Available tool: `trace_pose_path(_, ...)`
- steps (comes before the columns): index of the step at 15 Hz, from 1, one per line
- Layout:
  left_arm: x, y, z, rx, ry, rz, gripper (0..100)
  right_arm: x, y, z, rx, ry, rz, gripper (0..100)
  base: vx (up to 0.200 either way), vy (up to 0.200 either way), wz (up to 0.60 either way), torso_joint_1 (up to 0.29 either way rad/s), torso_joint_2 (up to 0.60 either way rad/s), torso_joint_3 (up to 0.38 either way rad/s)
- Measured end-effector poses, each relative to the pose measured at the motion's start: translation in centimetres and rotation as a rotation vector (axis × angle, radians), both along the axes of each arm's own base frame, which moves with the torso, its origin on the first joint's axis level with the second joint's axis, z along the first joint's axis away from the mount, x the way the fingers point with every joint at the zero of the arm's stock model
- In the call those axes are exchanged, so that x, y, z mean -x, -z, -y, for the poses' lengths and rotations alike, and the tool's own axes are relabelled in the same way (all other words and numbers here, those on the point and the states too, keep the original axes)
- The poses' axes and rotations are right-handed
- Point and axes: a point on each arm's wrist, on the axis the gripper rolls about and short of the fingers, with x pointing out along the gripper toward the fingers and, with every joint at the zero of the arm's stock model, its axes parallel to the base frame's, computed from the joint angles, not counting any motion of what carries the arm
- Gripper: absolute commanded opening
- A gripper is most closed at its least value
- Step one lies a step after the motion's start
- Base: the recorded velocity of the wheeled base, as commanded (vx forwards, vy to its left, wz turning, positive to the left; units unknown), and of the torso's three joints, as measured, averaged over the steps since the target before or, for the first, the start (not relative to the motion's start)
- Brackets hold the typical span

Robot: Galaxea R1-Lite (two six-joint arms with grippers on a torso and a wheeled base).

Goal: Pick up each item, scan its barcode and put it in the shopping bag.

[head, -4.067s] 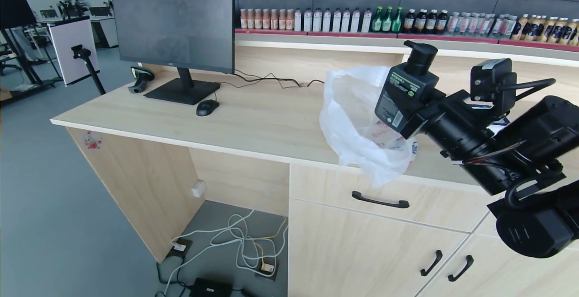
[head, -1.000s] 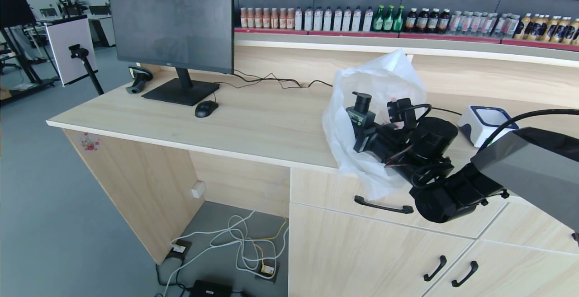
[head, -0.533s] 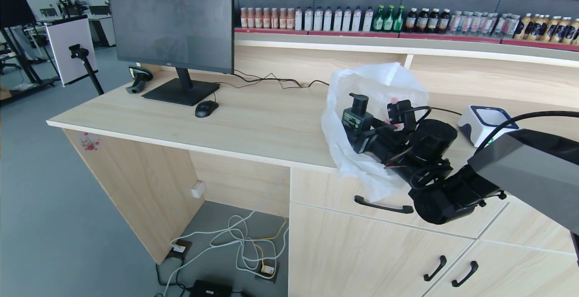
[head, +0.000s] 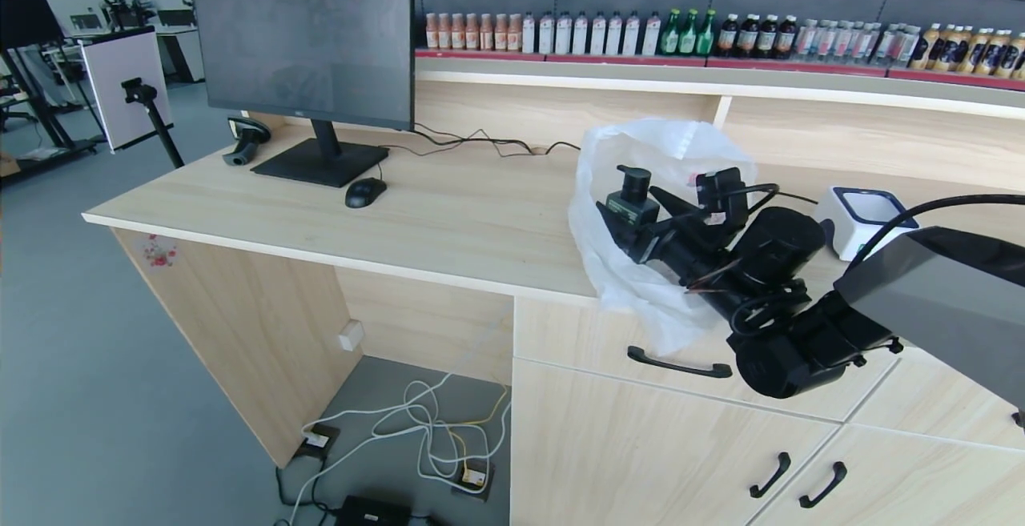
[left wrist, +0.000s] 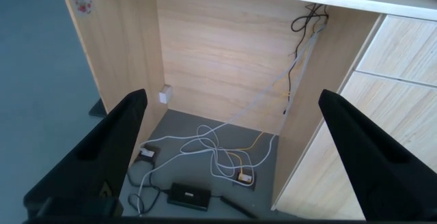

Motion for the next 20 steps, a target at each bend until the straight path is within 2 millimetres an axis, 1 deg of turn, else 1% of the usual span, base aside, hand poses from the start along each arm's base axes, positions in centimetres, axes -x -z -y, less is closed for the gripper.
trace_pose_path(4,0.0,0.0,0.0,0.003,0.0,0.0,100,0.9,-1.6,0.3,-0.01,0.003,0.033,100,0.0,0.0,0.0,0.0,0.0,0.0)
trace_pose_path(6,0.0,0.0,0.0,0.004,0.0,0.0,100,1.9,-2.2,0.6,-0.01,0.003,0.04,100,0.0,0.0,0.0,0.0,0.0,0.0)
trace_pose_path(9,0.0,0.0,0.0,0.003,0.0,0.0,100,4.5,-3.0,1.5,0.036,0.023,0.069,100,0.0,0.0,0.0,0.0,0.0,0.0)
trace_pose_path(12,0.0,0.0,0.0,0.003,0.0,0.0,100,7.5,-3.0,2.4,0.067,0.029,0.026,100,0.0,0.0,0.0,0.0,0.0,0.0)
trace_pose_path(14,0.0,0.0,0.0,0.003,0.0,0.0,100,9.8,-2.5,3.4,0.083,0.034,-0.026,100,0.0,0.0,0.0,0.0,0.0,0.0)
trace_pose_path(15,0.0,0.0,0.0,0.004,0.0,0.0,100,10.6,-2.8,3.8,0.081,0.037,-0.027,100,0.0,0.0,0.0,0.0,0.0,0.0)
trace_pose_path(17,0.0,0.0,0.0,0.004,0.0,0.0,100,11.6,-3.7,4.4,0.063,0.043,-0.012,100,0.0,0.0,-0.6,0.005,0.0,0.005)
trace_pose_path(20,0.0,0.0,0.0,0.004,0.0,-0.001,100,12.4,-4.6,5.8,0.054,0.08,0.01,100,0.0,0.0,-0.6,0.001,0.0,0.001)
